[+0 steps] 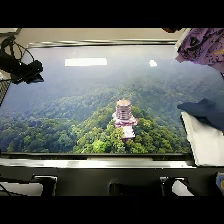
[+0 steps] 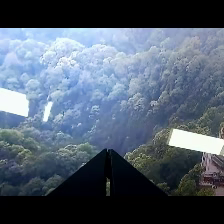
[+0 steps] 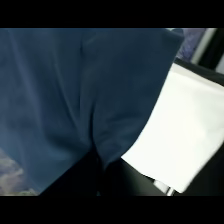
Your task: Fold the clothes and pants, and hang the long-sleeved shirts on hangers.
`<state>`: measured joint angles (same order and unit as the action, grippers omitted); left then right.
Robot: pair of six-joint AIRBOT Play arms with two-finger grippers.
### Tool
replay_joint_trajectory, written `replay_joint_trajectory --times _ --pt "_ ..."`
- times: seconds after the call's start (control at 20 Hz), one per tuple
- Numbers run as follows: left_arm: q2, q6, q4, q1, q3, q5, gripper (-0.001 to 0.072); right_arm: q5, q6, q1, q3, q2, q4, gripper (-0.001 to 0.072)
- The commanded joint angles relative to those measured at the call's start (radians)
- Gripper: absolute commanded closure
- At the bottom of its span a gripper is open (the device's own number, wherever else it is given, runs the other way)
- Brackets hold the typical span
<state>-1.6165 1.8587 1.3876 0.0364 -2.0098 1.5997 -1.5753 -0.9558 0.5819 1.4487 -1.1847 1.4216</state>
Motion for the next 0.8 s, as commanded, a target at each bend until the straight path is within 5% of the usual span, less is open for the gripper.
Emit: replay_joint_trajectory --times 0.0,0.75 --pt "-0.001 0.0 0.001 0.0 0.0 0.017 0.0692 0.073 0.037 0.001 -0.251 0.112 -0.034 0.0686" --pt "-0.001 0.0 0.001 0.0 0.0 0.028 0.0692 0.033 0.036 0.001 -0.481 0.156 -0.256 0.0671"
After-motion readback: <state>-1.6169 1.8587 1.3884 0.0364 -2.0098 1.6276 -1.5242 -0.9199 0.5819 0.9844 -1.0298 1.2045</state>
